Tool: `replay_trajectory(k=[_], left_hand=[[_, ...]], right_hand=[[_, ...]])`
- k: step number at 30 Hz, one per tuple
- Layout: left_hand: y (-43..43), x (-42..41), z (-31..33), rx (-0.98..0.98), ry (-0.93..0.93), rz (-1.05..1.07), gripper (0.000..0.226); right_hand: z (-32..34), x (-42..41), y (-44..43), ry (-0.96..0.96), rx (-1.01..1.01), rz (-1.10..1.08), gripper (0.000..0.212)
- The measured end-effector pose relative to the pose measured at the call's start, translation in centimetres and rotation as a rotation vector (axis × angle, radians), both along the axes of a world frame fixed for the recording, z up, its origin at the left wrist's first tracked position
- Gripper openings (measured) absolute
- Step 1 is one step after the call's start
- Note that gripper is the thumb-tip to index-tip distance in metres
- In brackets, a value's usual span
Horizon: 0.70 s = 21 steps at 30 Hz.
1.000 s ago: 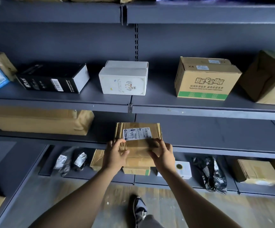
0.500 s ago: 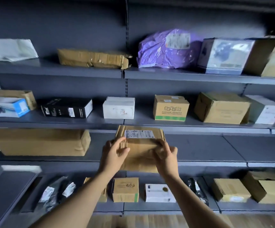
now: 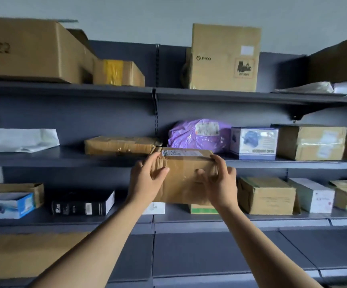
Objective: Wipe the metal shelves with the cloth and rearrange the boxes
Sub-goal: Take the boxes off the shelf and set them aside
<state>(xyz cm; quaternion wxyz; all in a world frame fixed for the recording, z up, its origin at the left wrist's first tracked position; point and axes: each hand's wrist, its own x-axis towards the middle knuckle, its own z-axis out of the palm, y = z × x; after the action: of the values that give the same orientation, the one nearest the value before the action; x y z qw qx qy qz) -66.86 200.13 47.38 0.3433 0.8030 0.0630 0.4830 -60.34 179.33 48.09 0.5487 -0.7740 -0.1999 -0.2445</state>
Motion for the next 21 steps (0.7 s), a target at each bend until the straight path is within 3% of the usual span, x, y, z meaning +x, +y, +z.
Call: replay_trajectory(k=[11, 21], left_hand=[[-0.4, 4.2, 4.4, -0.019, -0.095, -0.071, 0.061], [-0.3, 13.7, 7.5, -0.002, -0.067, -0.142, 0.057]], right_hand=[[5.0, 4.6, -0.1, -0.135, 0.041, 0.013, 0.058], [7.2, 15.3, 0.0, -0.182, 0.029, -0.005, 0.062]])
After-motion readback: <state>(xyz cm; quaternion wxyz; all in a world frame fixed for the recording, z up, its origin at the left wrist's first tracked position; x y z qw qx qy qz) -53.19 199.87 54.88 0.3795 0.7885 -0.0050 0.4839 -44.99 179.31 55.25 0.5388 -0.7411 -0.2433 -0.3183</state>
